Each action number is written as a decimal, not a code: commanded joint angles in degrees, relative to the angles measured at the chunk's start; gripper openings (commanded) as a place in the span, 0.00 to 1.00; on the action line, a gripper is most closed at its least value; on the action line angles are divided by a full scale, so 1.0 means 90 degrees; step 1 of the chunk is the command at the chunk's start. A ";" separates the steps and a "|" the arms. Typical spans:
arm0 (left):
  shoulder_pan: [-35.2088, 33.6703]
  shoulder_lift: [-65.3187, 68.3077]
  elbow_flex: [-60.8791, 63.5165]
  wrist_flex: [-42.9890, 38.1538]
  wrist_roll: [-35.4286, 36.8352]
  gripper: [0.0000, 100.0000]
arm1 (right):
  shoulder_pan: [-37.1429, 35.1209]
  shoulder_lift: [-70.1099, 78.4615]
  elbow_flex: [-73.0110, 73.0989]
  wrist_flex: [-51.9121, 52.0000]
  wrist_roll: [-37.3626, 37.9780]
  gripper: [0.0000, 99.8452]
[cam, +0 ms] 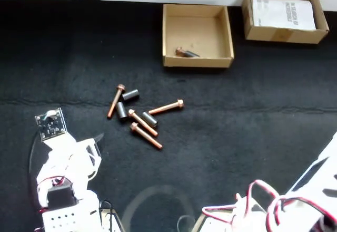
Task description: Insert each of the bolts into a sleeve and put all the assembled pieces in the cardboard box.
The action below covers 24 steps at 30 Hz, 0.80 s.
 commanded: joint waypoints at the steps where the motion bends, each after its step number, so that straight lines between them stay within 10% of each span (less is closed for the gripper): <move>1: 0.0230 0.0269 -0.0933 0.0391 -0.0303 0.28 | 0.0523 -0.0591 0.1001 0.0015 -0.0645 0.01; 24: 0.2945 0.8239 -0.9021 0.3761 -0.0078 0.29 | 0.4303 -0.3463 0.8288 -0.5094 -0.1534 0.01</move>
